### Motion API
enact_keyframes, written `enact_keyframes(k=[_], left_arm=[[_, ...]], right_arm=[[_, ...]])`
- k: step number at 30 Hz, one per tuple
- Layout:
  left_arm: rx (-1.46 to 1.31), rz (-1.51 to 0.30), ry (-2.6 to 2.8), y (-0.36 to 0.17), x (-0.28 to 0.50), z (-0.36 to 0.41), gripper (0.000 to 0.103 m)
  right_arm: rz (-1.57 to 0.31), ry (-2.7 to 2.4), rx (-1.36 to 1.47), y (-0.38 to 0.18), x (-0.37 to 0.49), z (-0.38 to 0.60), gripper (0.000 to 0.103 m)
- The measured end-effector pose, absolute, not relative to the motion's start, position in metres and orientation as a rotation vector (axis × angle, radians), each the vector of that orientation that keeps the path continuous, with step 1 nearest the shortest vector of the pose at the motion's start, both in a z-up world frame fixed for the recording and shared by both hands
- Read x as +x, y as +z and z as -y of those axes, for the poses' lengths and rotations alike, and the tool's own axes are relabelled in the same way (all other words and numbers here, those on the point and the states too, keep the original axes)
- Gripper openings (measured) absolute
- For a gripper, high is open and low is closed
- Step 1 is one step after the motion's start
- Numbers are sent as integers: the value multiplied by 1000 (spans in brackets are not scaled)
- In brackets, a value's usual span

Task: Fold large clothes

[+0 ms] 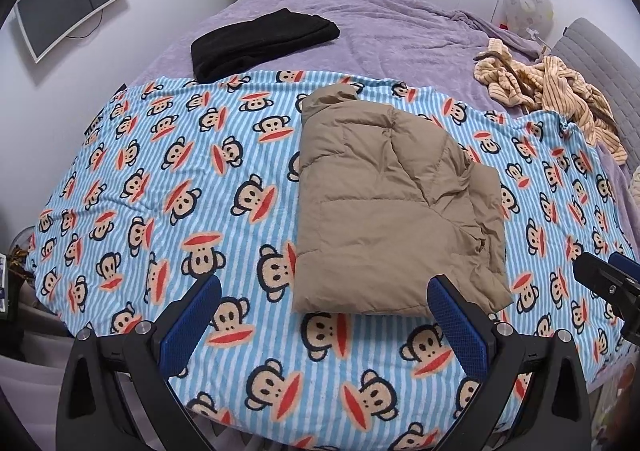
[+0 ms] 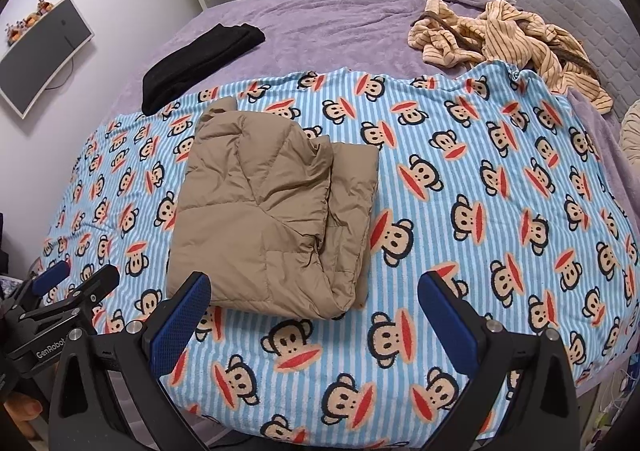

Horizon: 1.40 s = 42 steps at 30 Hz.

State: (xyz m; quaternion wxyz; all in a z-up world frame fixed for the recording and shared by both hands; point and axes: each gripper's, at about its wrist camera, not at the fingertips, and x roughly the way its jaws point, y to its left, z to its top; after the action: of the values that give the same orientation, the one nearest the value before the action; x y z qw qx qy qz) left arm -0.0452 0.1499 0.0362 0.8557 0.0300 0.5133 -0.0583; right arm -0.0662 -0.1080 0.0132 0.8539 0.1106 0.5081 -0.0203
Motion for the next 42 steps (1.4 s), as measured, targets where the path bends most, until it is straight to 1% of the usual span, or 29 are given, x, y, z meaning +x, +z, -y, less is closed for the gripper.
enact_keyframes(k=[42], left_arm=[[53,-1067,-95,42,-49,-150,103]], right_arm=[[-1069,-35,237,14,-68,109,103]])
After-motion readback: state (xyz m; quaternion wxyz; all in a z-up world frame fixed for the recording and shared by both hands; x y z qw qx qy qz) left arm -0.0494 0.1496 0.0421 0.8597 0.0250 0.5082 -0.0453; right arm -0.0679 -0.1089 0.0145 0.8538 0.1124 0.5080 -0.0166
